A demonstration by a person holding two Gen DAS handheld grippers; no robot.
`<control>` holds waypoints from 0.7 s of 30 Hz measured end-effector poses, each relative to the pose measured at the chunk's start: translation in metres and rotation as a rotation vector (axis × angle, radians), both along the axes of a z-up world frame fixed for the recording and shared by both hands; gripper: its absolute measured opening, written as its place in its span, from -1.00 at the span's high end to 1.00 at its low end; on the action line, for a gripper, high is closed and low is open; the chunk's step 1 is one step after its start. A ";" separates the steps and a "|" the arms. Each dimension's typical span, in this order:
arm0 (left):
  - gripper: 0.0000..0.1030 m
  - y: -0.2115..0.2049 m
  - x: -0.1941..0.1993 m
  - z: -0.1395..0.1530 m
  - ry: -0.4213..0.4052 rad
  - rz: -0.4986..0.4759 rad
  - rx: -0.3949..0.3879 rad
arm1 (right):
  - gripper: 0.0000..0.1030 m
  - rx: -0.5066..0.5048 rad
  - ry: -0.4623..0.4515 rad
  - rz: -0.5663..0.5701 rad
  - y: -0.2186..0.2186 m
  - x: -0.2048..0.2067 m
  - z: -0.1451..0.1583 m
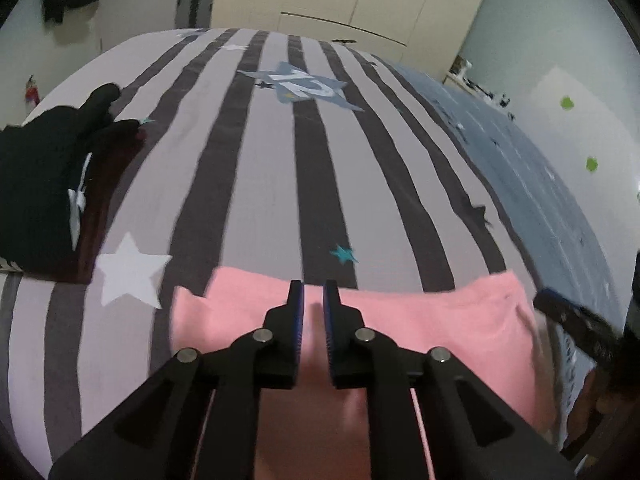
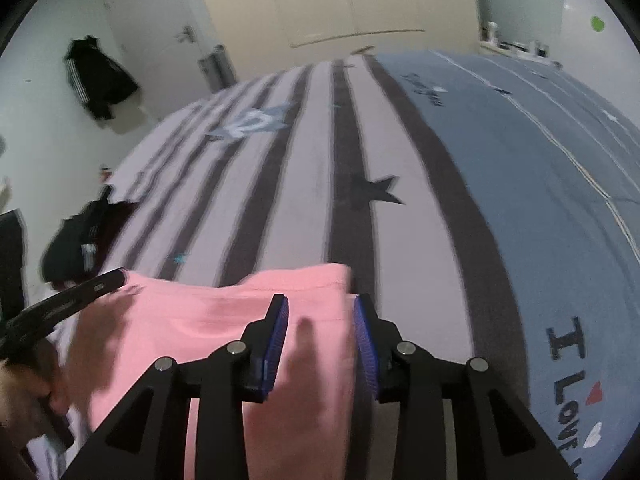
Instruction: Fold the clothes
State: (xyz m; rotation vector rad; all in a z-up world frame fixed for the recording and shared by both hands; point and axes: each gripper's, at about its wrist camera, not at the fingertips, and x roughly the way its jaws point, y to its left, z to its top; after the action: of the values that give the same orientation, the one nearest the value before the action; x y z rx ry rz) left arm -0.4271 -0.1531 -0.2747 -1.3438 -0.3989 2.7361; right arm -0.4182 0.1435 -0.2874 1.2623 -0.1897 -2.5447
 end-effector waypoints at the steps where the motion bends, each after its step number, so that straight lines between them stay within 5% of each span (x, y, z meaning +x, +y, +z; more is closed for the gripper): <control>1: 0.85 -0.002 0.002 0.003 0.002 -0.001 0.005 | 0.40 -0.010 0.000 0.022 -0.004 0.003 0.002; 7: 0.84 0.009 0.031 0.013 0.020 -0.086 -0.018 | 0.40 -0.067 -0.019 0.147 -0.034 0.012 0.000; 12: 0.85 0.016 0.027 -0.024 -0.053 -0.110 -0.119 | 0.40 0.019 -0.049 0.178 -0.063 -0.003 -0.025; 19: 0.95 0.000 0.016 -0.030 -0.009 -0.084 -0.161 | 0.29 0.047 -0.024 0.115 -0.053 -0.020 -0.031; 21: 0.95 -0.006 0.018 -0.029 0.000 -0.070 -0.168 | 0.40 0.036 -0.038 0.044 -0.036 -0.027 -0.030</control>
State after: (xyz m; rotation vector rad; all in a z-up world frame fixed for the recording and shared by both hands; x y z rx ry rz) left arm -0.4089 -0.1589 -0.3037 -1.3654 -0.1208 2.7641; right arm -0.4448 0.1072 -0.3174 1.3148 -0.1233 -2.4994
